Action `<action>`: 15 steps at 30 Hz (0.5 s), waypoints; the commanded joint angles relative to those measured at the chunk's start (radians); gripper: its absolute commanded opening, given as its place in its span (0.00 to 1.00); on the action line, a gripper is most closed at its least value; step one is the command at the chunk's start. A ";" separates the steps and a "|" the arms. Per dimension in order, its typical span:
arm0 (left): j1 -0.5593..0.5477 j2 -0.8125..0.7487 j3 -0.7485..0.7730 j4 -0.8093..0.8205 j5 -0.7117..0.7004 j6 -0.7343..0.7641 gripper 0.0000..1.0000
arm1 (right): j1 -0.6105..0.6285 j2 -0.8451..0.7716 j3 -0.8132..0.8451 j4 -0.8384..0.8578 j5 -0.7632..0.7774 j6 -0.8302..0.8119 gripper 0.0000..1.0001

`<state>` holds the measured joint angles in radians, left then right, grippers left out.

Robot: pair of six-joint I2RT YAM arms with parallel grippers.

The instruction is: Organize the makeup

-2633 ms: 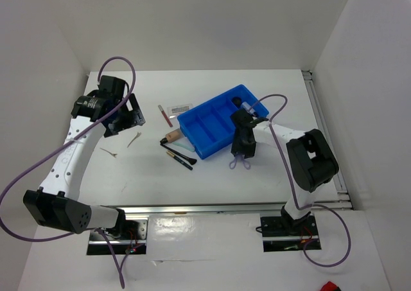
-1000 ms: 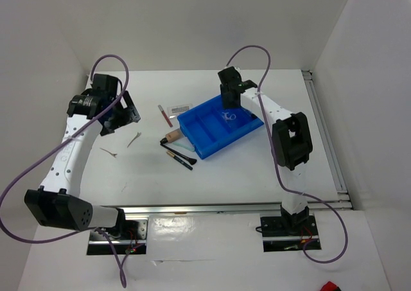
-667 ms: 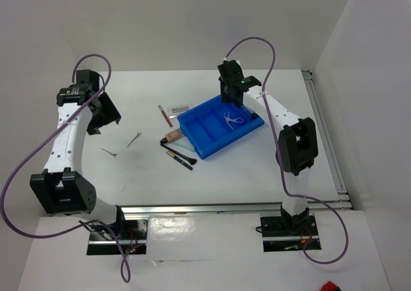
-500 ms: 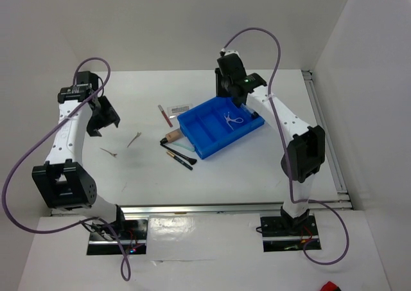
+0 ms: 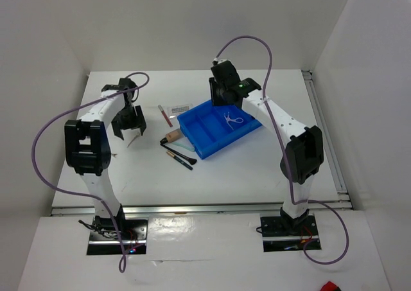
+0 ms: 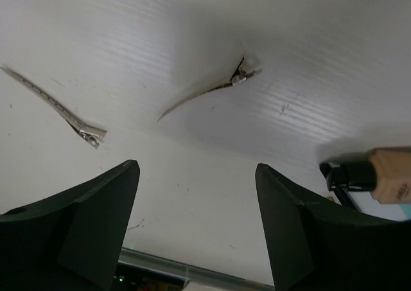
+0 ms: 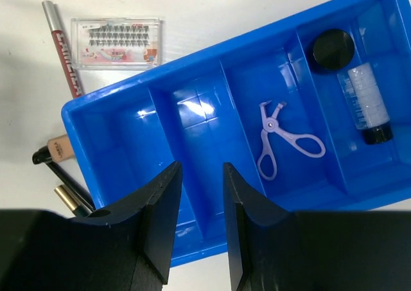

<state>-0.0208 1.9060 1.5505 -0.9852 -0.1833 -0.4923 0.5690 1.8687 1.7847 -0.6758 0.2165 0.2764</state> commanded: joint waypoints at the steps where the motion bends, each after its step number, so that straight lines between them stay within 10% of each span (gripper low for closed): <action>1: 0.012 0.034 0.017 0.057 -0.018 0.035 0.87 | 0.002 -0.028 -0.001 -0.019 0.004 -0.002 0.40; 15: 0.041 0.211 0.056 0.195 0.005 0.047 0.69 | 0.002 0.009 0.030 -0.086 0.058 -0.002 0.40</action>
<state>0.0109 2.0956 1.5883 -0.8349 -0.2024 -0.4488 0.5690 1.8698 1.7836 -0.7212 0.2390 0.2718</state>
